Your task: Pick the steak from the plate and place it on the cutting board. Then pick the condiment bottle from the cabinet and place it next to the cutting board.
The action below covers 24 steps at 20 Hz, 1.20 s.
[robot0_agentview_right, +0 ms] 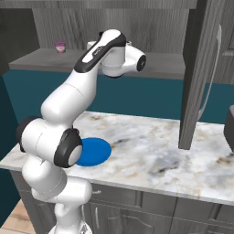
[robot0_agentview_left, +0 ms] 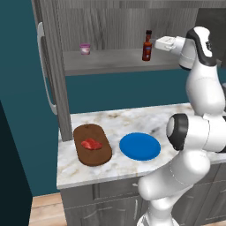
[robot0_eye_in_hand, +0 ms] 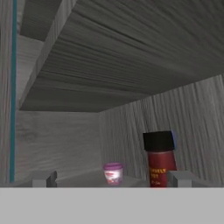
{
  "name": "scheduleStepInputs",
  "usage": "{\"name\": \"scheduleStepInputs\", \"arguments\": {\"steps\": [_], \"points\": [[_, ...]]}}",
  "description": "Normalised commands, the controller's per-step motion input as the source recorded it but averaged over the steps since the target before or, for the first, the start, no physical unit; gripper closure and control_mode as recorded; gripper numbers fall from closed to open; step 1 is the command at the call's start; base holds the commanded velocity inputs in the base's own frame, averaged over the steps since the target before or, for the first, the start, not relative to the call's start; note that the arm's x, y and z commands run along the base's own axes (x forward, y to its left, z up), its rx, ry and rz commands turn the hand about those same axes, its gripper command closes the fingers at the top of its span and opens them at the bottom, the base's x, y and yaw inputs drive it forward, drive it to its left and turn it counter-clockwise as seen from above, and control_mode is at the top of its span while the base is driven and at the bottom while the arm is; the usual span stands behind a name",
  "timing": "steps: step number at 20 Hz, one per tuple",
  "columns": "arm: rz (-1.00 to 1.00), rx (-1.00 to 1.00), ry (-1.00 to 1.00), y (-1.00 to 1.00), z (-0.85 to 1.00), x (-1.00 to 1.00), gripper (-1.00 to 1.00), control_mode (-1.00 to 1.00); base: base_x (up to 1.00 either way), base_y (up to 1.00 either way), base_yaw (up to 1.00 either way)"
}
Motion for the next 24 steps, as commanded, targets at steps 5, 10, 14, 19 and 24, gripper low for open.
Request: {"name": "scheduleStepInputs", "arguments": {"steps": [5,10,14,19,24], "points": [[0.0,0.0,0.0,0.0,-0.01,0.09,-1.0,-1.0,0.0,0.0,0.0],[0.0,0.0,0.0,0.0,-0.02,0.11,-1.0,-1.0,0.0,0.0,0.0],[0.0,0.0,0.0,0.0,-0.02,0.1,-1.0,-1.0,0.0,0.0,0.0],[0.0,0.0,0.0,0.0,-0.01,0.09,-1.0,-1.0,0.0,0.0,0.0],[0.0,0.0,0.0,0.01,0.0,0.08,-1.0,-1.0,0.0,0.0,0.0]]}}
